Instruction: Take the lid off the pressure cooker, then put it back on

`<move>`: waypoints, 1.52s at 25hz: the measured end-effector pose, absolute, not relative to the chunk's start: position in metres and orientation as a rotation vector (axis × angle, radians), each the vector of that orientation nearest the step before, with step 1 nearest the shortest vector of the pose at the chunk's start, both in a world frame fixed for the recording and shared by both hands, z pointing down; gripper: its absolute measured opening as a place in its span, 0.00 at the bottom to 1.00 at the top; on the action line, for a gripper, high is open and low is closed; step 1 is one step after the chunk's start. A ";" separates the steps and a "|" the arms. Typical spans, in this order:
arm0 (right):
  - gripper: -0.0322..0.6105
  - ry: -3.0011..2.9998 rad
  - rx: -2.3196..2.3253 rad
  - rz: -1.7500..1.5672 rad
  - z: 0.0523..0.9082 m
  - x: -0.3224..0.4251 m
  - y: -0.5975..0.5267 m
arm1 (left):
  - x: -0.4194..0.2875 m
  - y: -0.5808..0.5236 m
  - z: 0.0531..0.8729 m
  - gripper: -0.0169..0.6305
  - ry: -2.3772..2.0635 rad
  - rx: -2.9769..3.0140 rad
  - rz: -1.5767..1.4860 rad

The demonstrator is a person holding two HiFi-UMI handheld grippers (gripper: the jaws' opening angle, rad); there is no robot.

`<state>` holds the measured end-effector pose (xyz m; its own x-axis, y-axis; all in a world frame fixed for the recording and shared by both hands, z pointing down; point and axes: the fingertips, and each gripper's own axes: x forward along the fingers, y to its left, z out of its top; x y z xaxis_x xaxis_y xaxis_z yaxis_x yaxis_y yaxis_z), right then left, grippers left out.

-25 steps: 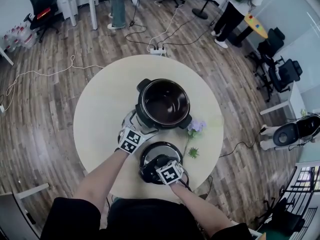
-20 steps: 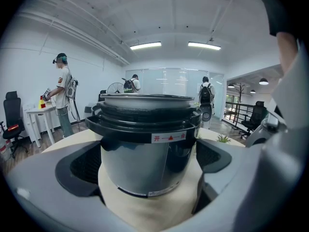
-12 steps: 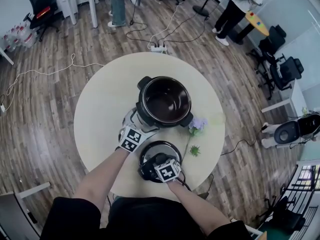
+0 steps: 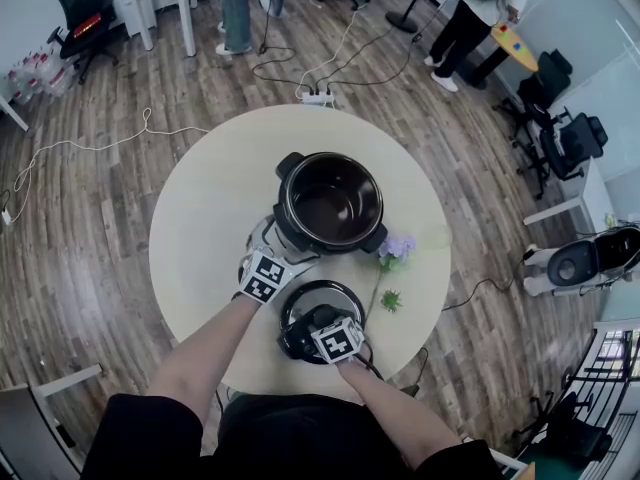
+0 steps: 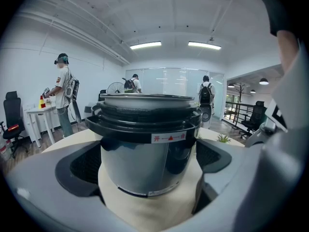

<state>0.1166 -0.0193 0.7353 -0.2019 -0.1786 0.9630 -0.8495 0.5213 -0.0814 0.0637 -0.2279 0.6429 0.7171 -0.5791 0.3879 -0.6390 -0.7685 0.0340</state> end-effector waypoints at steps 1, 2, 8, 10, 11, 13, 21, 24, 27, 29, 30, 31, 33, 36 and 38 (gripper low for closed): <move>0.50 -1.694 0.875 0.784 0.734 0.118 -0.021 | 0.064 -0.228 0.642 0.94 -0.984 2.756 0.539; 0.50 -1.697 0.872 0.791 0.731 0.120 -0.021 | 0.064 -0.228 0.642 0.94 -0.984 2.758 0.539; 0.50 -1.737 0.859 0.778 0.689 0.127 -0.027 | 0.062 -0.228 0.641 0.94 -0.985 2.758 0.540; 0.50 -1.747 0.861 0.796 0.672 0.134 -0.027 | 0.063 -0.228 0.644 0.94 -0.985 2.756 0.545; 0.50 -1.754 0.869 0.811 0.662 0.139 -0.028 | 0.063 -0.227 0.645 0.94 -0.985 2.755 0.547; 0.50 -1.767 0.900 0.852 0.639 0.153 -0.031 | 0.064 -0.227 0.646 0.94 -0.986 2.759 0.536; 0.50 -1.755 1.035 0.914 0.559 0.232 -0.058 | 0.066 -0.227 0.651 0.94 -0.991 2.761 0.528; 0.50 -1.730 1.075 0.869 0.535 0.262 -0.076 | 0.069 -0.225 0.652 0.94 -0.985 2.766 0.524; 0.50 -1.712 1.108 0.835 0.511 0.279 -0.104 | 0.066 -0.226 0.652 0.94 -0.987 2.774 0.508; 0.50 -1.709 1.135 0.837 0.496 0.288 -0.124 | 0.065 -0.224 0.655 0.94 -0.987 2.767 0.514; 0.50 -1.712 1.149 0.840 0.488 0.292 -0.135 | 0.065 -0.223 0.656 0.94 -0.987 2.761 0.521; 0.50 -1.716 1.162 0.843 0.479 0.295 -0.147 | 0.066 -0.223 0.656 0.94 -0.987 2.757 0.527; 0.50 -1.724 1.190 0.841 0.462 0.297 -0.174 | 0.067 -0.225 0.653 0.94 -0.987 2.757 0.527; 0.50 -1.741 1.227 0.840 0.443 0.287 -0.220 | 0.064 -0.229 0.651 0.94 -0.987 2.762 0.522; 0.50 -1.756 1.245 0.851 0.435 0.278 -0.246 | 0.065 -0.227 0.650 0.94 -0.985 2.760 0.526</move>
<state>0.2779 -0.2457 0.4349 -0.1922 -0.4139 0.8898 -0.9549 0.2878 -0.0724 0.0654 -0.2274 0.6502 0.7204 -0.5805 0.3796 -0.6383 -0.7690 0.0352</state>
